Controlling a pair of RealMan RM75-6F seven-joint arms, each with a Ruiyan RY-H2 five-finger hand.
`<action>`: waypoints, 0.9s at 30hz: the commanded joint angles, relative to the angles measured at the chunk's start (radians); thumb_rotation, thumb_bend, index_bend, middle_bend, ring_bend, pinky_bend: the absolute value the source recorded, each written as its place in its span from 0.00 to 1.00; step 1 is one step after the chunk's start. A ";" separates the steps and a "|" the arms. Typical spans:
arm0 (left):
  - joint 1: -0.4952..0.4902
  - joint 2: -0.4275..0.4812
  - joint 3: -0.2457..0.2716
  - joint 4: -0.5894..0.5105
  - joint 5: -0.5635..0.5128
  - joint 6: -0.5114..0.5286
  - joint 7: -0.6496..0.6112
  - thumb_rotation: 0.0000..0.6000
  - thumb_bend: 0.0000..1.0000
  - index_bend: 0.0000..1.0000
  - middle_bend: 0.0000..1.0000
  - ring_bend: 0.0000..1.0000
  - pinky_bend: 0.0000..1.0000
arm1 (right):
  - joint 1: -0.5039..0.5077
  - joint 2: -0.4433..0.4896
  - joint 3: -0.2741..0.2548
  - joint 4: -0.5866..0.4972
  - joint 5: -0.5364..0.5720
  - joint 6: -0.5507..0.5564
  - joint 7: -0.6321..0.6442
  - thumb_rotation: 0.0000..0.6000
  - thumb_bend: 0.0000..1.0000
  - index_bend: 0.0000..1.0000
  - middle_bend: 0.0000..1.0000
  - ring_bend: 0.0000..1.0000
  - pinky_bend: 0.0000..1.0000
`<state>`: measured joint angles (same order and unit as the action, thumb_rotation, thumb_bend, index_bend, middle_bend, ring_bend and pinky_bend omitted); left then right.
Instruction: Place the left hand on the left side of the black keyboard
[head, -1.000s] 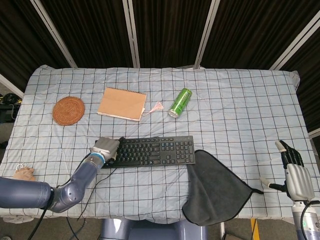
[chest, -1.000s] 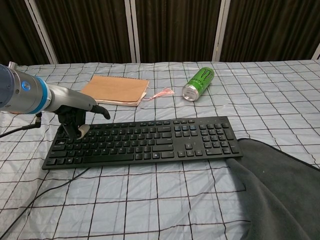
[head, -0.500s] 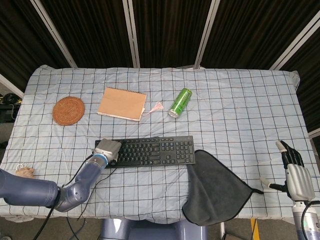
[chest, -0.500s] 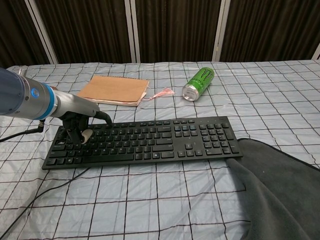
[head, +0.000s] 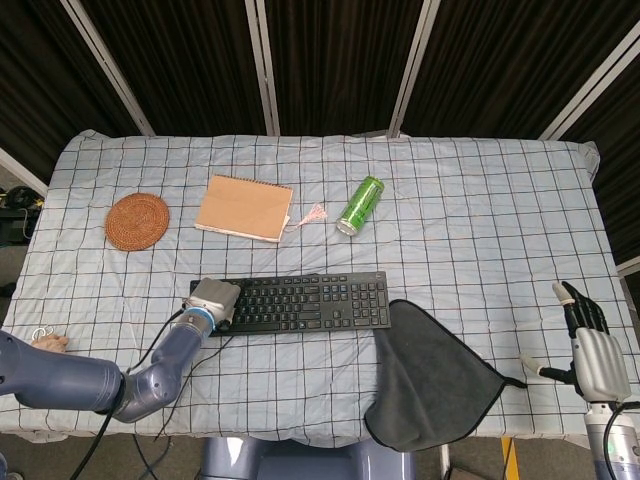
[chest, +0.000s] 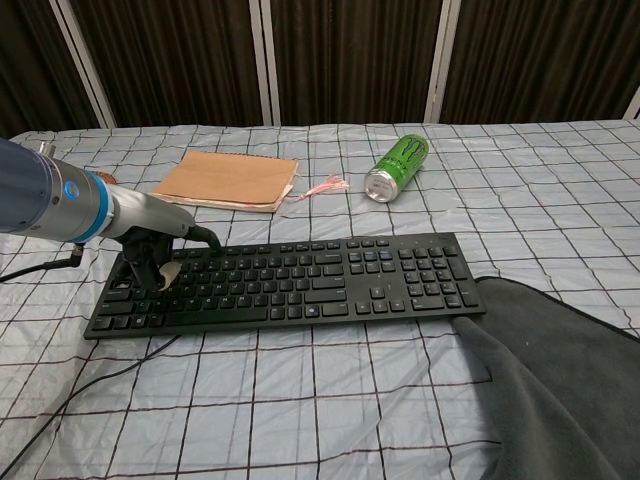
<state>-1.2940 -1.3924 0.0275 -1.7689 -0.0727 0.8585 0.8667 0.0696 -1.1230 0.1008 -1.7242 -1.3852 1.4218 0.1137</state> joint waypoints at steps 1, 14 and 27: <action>-0.002 -0.004 0.005 0.004 -0.003 -0.009 -0.006 1.00 0.72 0.00 0.82 0.73 0.52 | 0.000 0.000 0.001 0.000 0.002 0.000 0.000 1.00 0.08 0.00 0.00 0.00 0.00; -0.011 -0.004 0.027 -0.006 0.009 -0.022 -0.031 1.00 0.72 0.00 0.82 0.73 0.52 | 0.000 0.000 0.001 -0.001 0.001 0.000 -0.001 1.00 0.08 0.00 0.00 0.00 0.00; -0.014 0.015 0.037 -0.014 0.029 -0.015 -0.063 1.00 0.72 0.00 0.82 0.73 0.52 | 0.000 -0.001 0.000 -0.001 0.001 -0.002 -0.006 1.00 0.08 0.00 0.00 0.00 0.00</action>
<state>-1.3084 -1.3789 0.0652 -1.7825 -0.0452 0.8429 0.8052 0.0701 -1.1244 0.1011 -1.7256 -1.3843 1.4203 0.1080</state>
